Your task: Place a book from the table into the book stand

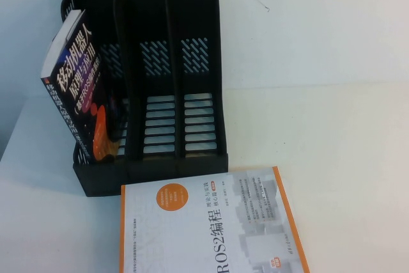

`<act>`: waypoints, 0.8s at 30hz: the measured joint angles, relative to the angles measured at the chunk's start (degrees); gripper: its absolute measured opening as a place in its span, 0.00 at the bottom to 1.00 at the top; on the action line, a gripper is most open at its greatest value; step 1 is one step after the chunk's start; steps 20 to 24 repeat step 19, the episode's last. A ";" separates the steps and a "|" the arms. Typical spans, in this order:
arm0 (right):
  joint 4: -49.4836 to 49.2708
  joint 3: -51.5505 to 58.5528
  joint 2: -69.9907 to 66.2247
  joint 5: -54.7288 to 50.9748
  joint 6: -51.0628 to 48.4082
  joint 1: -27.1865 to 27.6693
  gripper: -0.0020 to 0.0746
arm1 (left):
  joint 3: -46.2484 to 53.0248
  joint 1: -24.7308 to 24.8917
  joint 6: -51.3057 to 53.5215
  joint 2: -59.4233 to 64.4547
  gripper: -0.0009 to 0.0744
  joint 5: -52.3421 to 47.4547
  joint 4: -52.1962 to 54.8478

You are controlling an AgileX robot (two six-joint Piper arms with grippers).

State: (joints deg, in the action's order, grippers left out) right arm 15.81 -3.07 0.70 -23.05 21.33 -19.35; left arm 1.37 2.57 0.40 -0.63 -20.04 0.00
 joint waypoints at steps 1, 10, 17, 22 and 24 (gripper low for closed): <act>-0.38 0.00 0.00 0.46 -1.66 2.51 0.04 | 0.00 0.00 0.00 0.00 0.01 0.00 0.00; -5.74 3.07 0.00 5.55 -13.64 17.25 0.04 | 0.00 0.00 0.00 0.00 0.01 0.00 0.00; -8.12 4.43 0.00 3.09 -16.96 17.66 0.04 | 0.00 0.00 0.00 0.00 0.01 0.00 0.00; -8.23 4.43 0.00 3.09 -17.31 17.66 0.04 | 0.00 0.00 0.00 0.00 0.01 0.00 0.00; -8.23 4.43 0.00 3.09 -17.31 17.66 0.04 | 0.00 0.00 0.00 0.00 0.01 0.00 0.00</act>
